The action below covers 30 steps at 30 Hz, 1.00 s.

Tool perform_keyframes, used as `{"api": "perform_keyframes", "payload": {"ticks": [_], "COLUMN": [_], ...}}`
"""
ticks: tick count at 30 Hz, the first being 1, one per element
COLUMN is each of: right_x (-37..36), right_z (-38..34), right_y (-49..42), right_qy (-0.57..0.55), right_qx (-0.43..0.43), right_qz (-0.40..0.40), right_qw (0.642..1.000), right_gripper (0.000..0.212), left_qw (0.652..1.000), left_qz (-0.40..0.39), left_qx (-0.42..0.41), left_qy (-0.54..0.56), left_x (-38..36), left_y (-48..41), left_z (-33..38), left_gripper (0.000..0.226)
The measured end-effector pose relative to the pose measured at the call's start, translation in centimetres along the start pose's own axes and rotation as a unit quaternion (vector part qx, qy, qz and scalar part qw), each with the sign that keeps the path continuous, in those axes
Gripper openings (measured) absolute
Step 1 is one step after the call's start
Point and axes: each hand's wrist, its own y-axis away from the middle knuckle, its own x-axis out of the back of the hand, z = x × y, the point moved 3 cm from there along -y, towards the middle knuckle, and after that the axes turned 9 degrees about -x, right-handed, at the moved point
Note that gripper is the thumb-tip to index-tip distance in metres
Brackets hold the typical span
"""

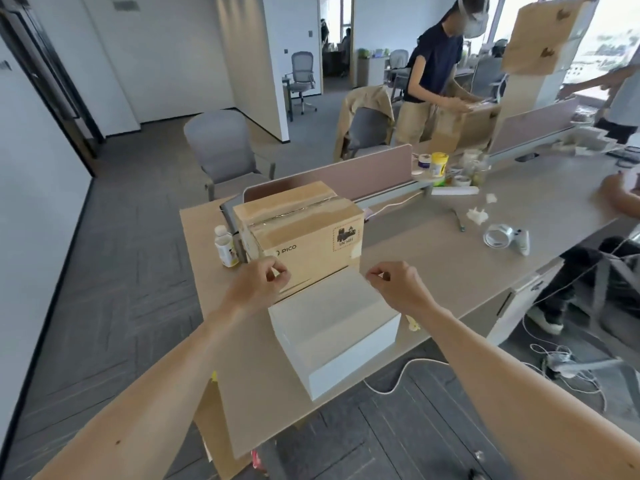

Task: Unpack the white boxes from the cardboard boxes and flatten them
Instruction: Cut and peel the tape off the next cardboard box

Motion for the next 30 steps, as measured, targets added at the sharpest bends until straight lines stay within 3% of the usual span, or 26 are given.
{"api": "perform_keyframes", "payload": {"ticks": [10,16,19,22,27,30], "right_x": [-1.8,-2.7,-3.4,-4.1,-6.0,-7.2], "right_z": [-3.3,-5.2,-5.4,-4.8,-4.1,-4.0], "right_y": [-12.8,-23.0,-27.3,-31.3,-35.1,-36.5], "right_qy": [0.019,0.059,0.096,0.106,0.146,0.101], "right_qx": [0.072,0.105,0.113,0.104,0.071,0.018], "right_qz": [-0.067,-0.098,-0.115,-0.101,-0.087,-0.143], "right_qw": [0.995,0.988,0.982,0.984,0.983,0.984], "right_gripper": [0.017,0.019,0.018,0.019,0.028,0.052], "left_qw": [0.995,0.986,0.979,0.97,0.96,0.957], "left_qz": [0.077,0.131,0.127,0.125,0.134,0.138], "left_qx": [0.032,0.101,0.153,0.204,0.245,0.252], "left_qy": [-0.046,-0.014,-0.04,-0.051,0.016,0.03], "left_x": [1.2,1.2,0.1,-1.1,-2.6,-2.9], "left_y": [-10.3,-17.9,-20.4,-21.9,-22.9,-23.1], "left_z": [-4.6,-9.9,-13.2,-15.3,-16.3,-16.6], "left_gripper": [0.005,0.023,0.044,0.065,0.058,0.061]}}
